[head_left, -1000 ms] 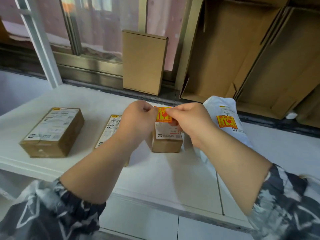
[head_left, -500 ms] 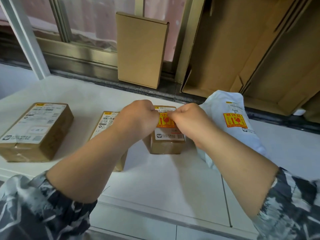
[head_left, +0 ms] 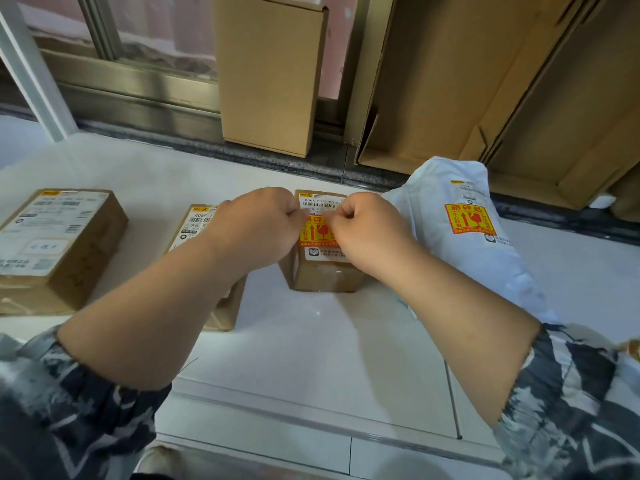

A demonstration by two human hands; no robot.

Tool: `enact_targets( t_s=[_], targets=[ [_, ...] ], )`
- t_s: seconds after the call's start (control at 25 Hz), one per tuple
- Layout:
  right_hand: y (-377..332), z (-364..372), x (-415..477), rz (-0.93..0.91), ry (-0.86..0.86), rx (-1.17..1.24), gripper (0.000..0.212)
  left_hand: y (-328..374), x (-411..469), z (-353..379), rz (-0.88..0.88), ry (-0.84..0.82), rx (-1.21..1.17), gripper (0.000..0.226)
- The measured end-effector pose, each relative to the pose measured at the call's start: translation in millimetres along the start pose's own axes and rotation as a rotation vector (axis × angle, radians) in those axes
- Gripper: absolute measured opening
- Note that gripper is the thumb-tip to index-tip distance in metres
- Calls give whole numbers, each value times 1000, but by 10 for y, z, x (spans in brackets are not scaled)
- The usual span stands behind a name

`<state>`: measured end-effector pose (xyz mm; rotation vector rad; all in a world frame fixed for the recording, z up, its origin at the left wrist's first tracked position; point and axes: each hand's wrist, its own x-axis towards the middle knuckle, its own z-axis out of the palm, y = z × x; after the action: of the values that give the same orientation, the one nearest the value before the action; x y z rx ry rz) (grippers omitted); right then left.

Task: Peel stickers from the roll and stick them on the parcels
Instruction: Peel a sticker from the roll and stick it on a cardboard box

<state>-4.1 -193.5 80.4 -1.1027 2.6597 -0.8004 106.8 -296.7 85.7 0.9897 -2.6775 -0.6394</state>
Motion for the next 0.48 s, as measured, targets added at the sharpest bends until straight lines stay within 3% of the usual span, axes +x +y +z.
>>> enact_targets(
  t_s=[0.48],
  targets=[
    [29, 129, -24, -73, 109, -19, 28, -34, -11, 69, 7, 69, 117, 34]
  ],
)
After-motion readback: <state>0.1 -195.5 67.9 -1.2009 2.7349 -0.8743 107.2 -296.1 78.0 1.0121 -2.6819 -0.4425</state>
